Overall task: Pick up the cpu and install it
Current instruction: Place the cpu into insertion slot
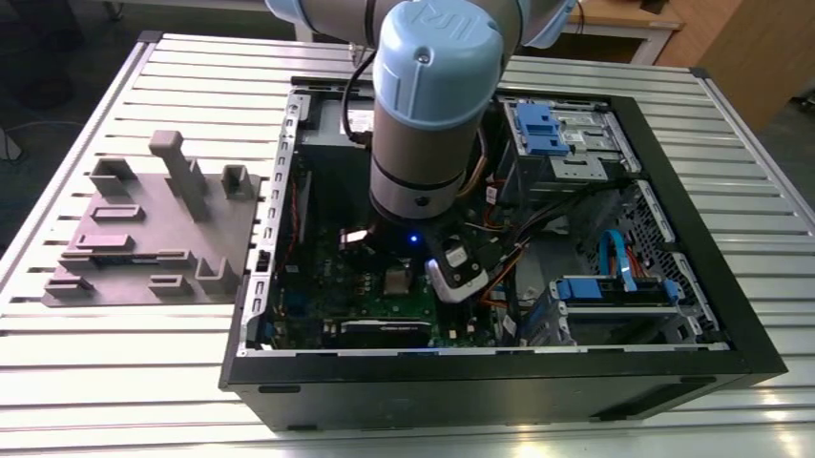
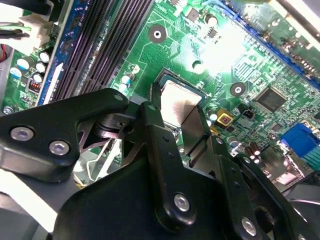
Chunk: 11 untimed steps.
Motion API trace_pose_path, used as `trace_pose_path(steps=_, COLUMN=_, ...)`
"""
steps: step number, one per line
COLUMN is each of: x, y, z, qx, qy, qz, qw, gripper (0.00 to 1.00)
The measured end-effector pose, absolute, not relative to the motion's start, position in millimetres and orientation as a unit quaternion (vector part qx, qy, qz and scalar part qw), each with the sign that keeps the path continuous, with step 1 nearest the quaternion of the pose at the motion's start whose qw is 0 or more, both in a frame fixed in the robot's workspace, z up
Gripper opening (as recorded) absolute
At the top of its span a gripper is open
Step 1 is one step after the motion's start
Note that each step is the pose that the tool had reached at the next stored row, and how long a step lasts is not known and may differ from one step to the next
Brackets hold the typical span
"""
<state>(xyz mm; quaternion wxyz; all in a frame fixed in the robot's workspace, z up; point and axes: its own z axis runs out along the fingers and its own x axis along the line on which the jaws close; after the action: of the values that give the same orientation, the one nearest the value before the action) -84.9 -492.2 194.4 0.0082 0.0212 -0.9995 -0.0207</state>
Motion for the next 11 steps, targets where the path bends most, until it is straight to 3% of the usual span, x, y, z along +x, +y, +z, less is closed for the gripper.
trace_pose_path(steps=11, x=-86.2, y=-490.0, z=194.1, qx=0.007, qy=-1.000, qz=-0.021, qw=0.008, gripper=0.42)
